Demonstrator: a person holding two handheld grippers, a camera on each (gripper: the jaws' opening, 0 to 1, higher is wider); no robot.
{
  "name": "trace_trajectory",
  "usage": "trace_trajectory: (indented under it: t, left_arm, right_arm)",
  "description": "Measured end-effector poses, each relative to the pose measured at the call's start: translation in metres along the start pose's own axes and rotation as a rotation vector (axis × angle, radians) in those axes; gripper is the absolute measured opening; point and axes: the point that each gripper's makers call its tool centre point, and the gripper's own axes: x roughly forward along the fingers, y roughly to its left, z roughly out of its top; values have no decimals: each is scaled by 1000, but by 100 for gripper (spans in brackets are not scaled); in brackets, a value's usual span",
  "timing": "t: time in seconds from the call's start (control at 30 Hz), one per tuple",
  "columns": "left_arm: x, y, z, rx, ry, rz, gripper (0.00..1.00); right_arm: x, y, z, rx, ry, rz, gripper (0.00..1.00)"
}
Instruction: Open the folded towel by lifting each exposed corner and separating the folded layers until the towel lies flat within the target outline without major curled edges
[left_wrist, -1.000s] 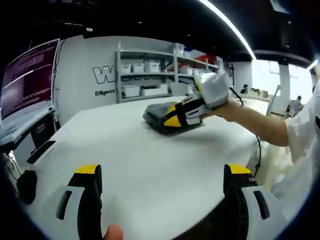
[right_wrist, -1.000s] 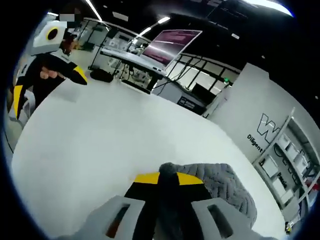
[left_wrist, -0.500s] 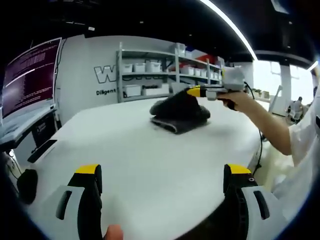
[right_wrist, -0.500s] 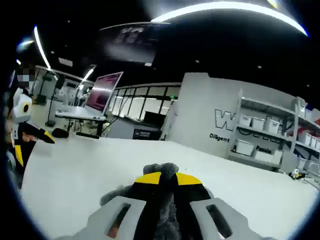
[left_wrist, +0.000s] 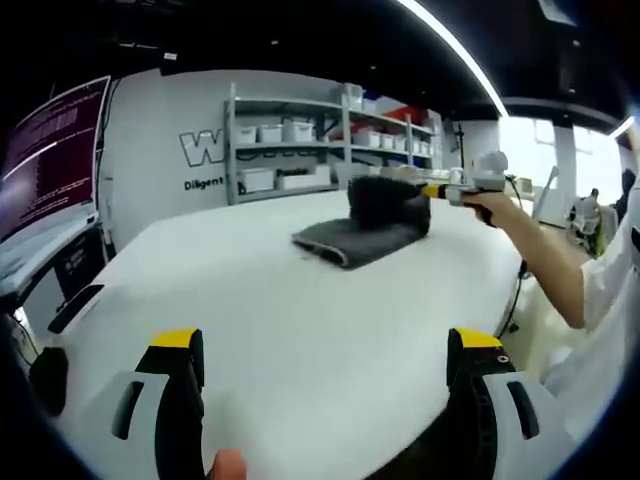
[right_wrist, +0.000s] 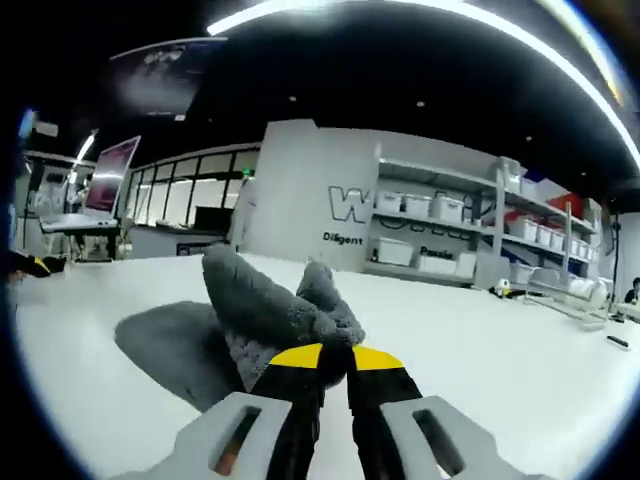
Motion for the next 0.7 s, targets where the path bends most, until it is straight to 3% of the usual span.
trace_trajectory:
  t: [0.1,0.23,0.47,0.7]
  left_arm:
    - [1,-1,-1,3,7,-3,99]
    - [4,-3,0,7,11,-6,99]
    - [8,-7,0,12,20,-14,99]
    - [10,-7,0,11,21,-15,99]
  right_arm:
    - [-8,-18,-19,-34,64,-46,5]
    - [-14,-30,-43,-55,143,-57,5]
    - [-23,-30,-60,-102,202,-30,5]
    - [-47,-16,-67,-142,215,17,6]
